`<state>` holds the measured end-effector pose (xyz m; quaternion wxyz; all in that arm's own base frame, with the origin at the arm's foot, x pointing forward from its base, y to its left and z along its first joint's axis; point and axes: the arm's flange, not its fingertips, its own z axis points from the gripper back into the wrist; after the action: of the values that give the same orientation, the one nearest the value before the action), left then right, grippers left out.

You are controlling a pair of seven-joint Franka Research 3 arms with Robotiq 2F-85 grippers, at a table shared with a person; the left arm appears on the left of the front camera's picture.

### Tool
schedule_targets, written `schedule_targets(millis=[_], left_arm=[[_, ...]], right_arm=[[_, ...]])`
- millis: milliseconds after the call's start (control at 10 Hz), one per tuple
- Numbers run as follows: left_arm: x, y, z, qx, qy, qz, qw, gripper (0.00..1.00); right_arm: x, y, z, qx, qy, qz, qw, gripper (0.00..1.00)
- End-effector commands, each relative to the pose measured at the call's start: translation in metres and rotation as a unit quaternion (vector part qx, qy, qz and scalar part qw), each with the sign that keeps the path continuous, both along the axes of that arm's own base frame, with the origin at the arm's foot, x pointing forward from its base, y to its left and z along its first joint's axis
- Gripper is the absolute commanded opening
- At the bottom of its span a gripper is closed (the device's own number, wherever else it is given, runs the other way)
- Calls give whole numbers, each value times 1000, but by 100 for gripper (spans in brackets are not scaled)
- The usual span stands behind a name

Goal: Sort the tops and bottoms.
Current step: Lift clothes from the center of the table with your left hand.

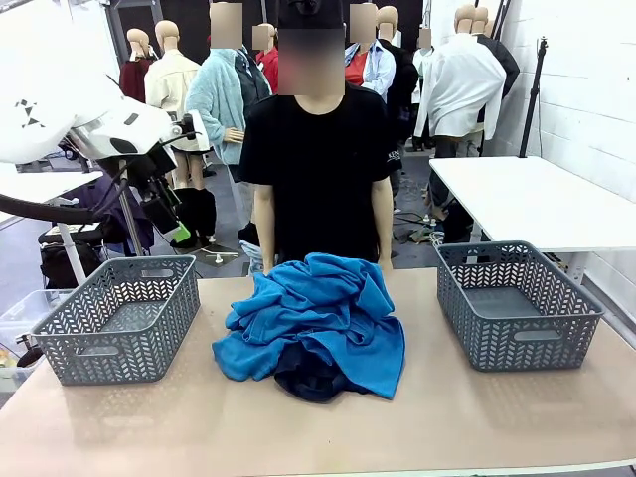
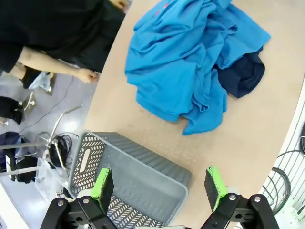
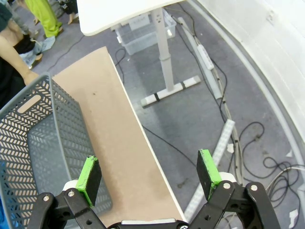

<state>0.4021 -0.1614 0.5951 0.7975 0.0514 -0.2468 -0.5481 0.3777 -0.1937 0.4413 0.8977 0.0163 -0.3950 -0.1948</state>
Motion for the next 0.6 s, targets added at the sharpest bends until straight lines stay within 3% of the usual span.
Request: schedule_targets(millis=[0, 200, 500], left_arm=[[-8, 4, 0, -5, 0, 12, 1000, 100], [-1, 5, 2, -1, -3, 4, 1000, 100], [51, -57, -2, -36, 27, -93, 995, 100]], right_arm=[[1, 2, 0, 6, 1, -10, 1000, 100], [1, 2, 0, 6, 1, -10, 1000, 100], [1, 2, 0, 6, 1, -10, 1000, 100]])
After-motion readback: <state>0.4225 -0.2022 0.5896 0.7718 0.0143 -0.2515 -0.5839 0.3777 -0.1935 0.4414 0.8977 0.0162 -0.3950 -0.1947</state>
